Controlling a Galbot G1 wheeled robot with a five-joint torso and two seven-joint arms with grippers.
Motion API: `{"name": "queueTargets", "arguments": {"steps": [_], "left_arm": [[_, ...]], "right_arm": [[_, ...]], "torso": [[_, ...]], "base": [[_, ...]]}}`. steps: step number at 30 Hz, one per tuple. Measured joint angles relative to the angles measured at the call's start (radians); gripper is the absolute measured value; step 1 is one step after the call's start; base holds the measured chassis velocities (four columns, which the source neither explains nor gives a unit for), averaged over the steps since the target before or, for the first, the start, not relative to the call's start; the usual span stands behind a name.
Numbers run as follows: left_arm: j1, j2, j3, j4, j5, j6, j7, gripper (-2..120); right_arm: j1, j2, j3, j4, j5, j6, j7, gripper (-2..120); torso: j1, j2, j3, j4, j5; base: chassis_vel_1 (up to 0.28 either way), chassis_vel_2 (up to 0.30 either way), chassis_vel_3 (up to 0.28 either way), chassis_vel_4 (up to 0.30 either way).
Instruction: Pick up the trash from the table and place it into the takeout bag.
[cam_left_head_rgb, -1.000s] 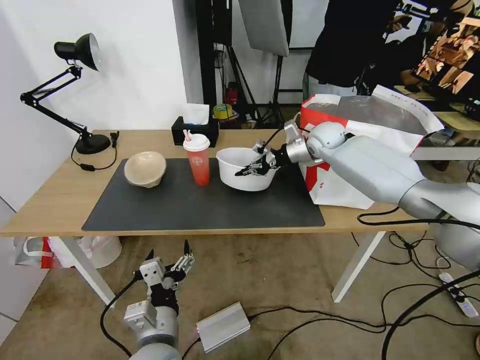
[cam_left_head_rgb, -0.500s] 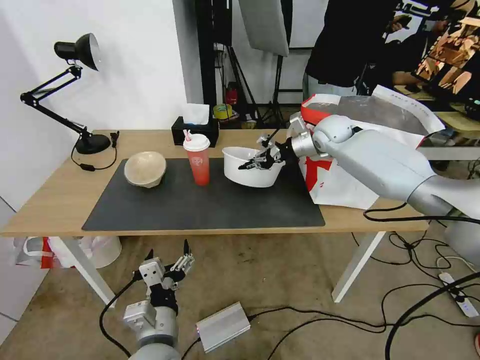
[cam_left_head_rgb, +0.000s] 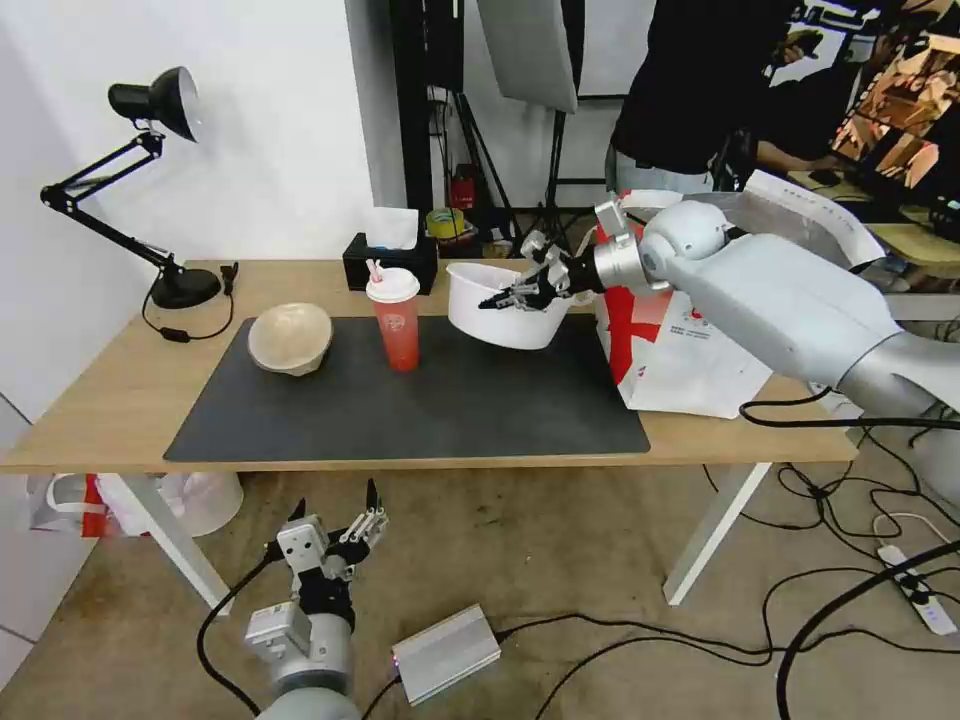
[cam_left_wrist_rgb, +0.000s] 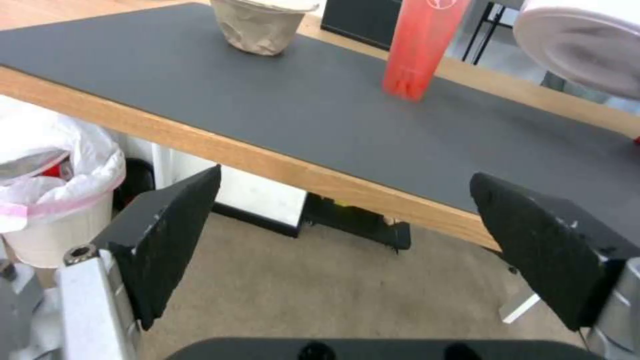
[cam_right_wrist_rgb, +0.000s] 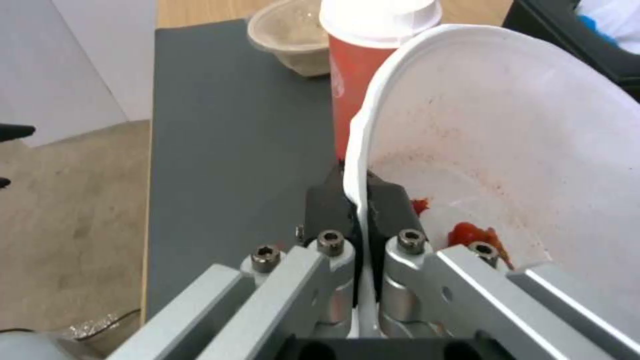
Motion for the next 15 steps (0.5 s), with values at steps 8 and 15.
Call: {"name": "queueTargets", "arguments": {"steps": [8, 15], "left_arm": [[-0.001, 0.005, -0.001, -0.002, 0.000, 0.000, 0.000, 100], [-0.009, 0.005, 0.008, 0.003, 0.000, 0.000, 0.000, 100]], "right_arm": [[0.015, -0.004, 0.007, 0.000, 0.008, -0.001, 0.001, 0], [0.044, -0.006, 0.009, 0.003, 0.023, -0.002, 0.003, 0]], "torso": [[0.000, 0.000, 0.000, 0.0000, 0.0001], [0.000, 0.000, 0.000, 0.0000, 0.0000]], "base": [[0.000, 0.000, 0.000, 0.000], [0.000, 0.000, 0.000, 0.000]]}}
